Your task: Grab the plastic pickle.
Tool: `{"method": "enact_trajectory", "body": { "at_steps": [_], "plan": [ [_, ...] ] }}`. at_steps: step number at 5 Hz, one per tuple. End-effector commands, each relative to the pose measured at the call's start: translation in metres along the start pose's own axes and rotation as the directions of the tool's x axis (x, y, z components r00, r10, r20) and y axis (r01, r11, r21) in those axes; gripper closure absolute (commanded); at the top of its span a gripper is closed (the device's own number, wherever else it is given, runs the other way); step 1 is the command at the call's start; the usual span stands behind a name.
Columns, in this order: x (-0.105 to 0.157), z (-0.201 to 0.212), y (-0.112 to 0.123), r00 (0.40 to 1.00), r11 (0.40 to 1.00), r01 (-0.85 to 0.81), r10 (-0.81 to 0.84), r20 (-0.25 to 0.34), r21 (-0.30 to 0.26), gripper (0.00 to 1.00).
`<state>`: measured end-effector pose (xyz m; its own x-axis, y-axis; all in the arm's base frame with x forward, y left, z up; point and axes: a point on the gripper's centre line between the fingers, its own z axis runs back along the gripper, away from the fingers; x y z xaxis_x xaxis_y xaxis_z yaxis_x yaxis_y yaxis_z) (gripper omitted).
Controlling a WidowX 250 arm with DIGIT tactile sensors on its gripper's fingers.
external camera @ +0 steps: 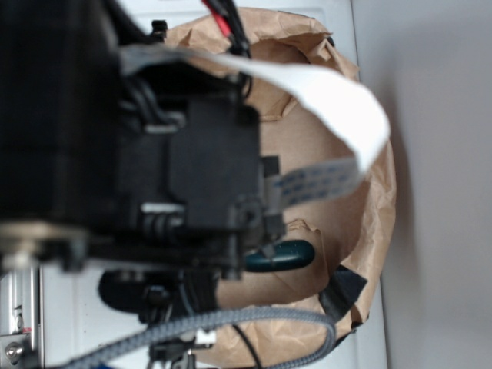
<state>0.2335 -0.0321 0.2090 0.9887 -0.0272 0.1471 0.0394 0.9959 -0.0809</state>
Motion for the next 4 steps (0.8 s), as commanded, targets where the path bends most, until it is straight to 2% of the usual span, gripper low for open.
{"method": "enact_trajectory", "body": {
  "at_steps": [1, 2, 4],
  "plan": [
    [0.027, -0.051, 0.035, 0.997, 0.999, 0.033, -0.036, 0.072, 0.035, 0.00],
    [0.025, -0.082, 0.044, 0.996, 0.996, 0.086, -0.086, 0.031, -0.006, 0.00],
    [0.043, -0.140, 0.029, 0.989, 0.988, 0.141, -0.138, 0.051, -0.066, 0.00]
  ]
}}
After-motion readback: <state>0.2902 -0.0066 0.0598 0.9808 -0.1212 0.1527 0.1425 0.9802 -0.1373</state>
